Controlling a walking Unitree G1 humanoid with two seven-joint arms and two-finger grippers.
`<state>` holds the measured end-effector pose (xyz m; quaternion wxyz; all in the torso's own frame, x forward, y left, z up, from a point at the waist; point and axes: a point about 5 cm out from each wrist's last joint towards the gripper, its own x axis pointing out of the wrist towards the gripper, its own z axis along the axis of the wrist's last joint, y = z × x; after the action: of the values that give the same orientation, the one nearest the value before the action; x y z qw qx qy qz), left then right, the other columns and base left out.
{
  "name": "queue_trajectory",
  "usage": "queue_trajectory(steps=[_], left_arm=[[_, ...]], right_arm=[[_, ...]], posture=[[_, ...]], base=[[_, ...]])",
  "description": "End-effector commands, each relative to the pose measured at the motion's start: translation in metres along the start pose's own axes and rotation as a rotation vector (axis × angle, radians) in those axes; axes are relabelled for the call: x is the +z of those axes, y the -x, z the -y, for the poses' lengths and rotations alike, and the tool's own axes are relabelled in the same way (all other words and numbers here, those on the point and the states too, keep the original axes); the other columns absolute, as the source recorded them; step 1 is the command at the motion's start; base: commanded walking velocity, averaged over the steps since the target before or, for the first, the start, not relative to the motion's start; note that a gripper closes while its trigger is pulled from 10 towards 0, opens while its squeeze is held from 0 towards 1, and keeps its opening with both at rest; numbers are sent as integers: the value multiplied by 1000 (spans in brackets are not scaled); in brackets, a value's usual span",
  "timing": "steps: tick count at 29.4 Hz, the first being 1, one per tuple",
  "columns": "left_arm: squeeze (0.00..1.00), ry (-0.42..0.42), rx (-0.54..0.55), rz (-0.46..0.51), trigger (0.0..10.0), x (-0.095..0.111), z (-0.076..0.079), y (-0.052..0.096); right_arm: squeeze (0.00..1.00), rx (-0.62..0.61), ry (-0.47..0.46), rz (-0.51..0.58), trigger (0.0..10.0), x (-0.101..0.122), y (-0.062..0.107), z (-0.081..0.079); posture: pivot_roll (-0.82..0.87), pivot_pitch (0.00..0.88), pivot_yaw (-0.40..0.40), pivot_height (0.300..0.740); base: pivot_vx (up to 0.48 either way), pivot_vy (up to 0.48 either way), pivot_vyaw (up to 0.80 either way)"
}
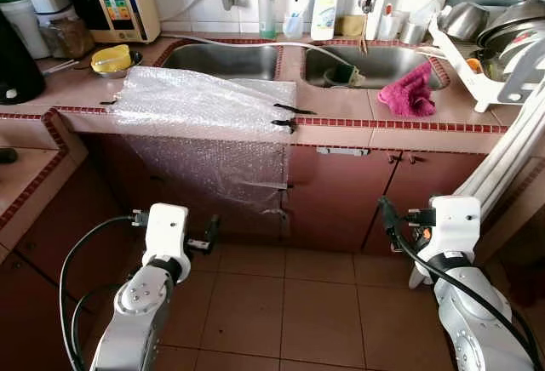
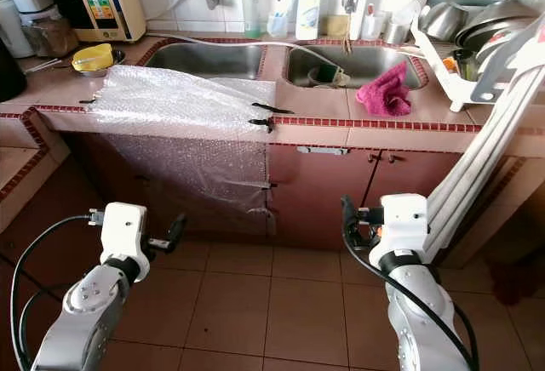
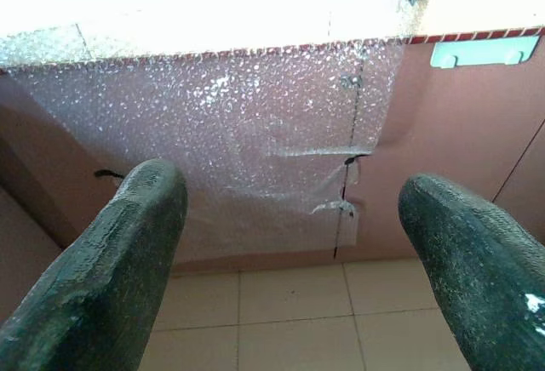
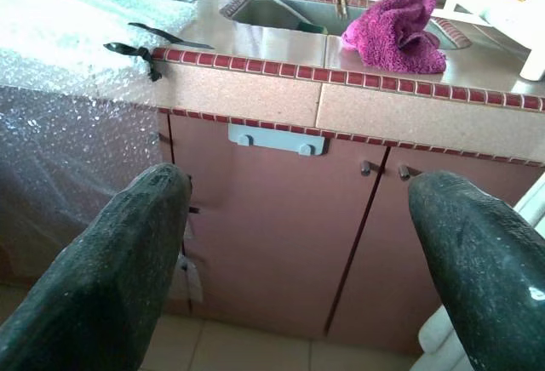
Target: Kitchen organization
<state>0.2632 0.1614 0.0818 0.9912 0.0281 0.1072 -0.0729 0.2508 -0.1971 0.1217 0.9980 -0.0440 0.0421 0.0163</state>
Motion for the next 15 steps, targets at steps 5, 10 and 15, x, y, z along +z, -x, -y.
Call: queue_trajectory(steps=[5, 10, 15], left_arm=[[0, 3, -2, -34, 10000, -5, -4, -4], [0, 7, -3, -40, 10000, -6, -5, -6], [0, 23, -5, -52, 10000, -9, -4, -8]], right_arm=[[0, -9, 3, 23, 10000, 4, -5, -1], [0, -23, 3, 21, 10000, 3, -5, 0], [0, -9, -3, 17, 10000, 1, -5, -4]], posture=[[-22, 0, 32, 740], [-23, 0, 38, 740], [-25, 0, 37, 740]], base=[[0, 162, 0], [0, 347, 0], [0, 443, 0]])
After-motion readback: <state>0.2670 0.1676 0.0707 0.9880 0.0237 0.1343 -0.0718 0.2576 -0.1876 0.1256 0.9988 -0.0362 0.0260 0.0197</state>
